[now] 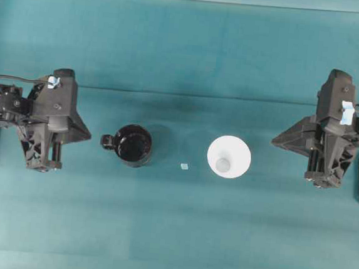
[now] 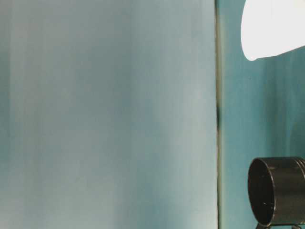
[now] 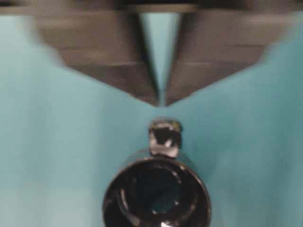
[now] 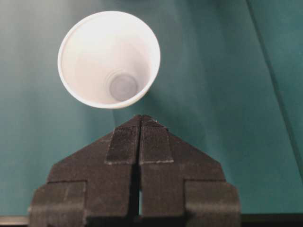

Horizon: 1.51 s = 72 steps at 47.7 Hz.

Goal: Put a paper cup into the cup holder on your left arm.
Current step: 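Reach the left gripper to the black holder's handle and grasp it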

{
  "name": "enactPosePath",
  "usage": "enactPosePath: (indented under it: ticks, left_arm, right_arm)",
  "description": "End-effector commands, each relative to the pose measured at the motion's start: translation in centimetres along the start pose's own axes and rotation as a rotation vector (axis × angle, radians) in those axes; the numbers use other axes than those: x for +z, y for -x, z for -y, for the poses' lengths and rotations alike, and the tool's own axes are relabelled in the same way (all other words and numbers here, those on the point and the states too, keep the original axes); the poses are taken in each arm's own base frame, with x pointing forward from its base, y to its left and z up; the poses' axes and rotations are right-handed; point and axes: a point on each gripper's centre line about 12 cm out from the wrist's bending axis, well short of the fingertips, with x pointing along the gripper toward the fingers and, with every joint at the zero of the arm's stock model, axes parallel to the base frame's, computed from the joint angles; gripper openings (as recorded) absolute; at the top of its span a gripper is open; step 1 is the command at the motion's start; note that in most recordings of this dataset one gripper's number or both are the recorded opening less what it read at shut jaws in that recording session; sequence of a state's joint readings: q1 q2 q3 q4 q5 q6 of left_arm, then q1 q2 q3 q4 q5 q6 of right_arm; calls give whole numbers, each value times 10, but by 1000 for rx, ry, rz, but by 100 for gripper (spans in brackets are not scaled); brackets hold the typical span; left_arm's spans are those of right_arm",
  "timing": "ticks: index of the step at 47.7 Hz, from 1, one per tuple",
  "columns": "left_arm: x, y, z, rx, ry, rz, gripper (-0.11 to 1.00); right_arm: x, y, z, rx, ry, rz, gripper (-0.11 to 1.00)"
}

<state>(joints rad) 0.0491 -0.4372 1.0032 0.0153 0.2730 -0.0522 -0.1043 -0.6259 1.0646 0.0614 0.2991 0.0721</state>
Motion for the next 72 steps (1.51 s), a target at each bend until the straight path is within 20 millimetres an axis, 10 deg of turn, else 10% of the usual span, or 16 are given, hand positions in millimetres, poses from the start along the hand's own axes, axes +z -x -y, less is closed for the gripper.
enactPosePath:
  ticks: [1, 11, 58, 72]
  left_arm:
    - [2, -2, 0, -3, -4, 38, 44]
    - [-9, -11, 1, -5, -9, 50, 94]
    - [-10, -51, -5, 3, 20, 120, 89]
    - [-13, -51, -5, 2, 31, 109, 71]
  right_arm:
    - [10, 3, -1, 1, -8, 29, -4]
    - [10, 3, -1, 1, -6, 29, -4]
    - [11, 3, -1, 1, -9, 22, -4]
    - [11, 3, -1, 1, -11, 18, -4]
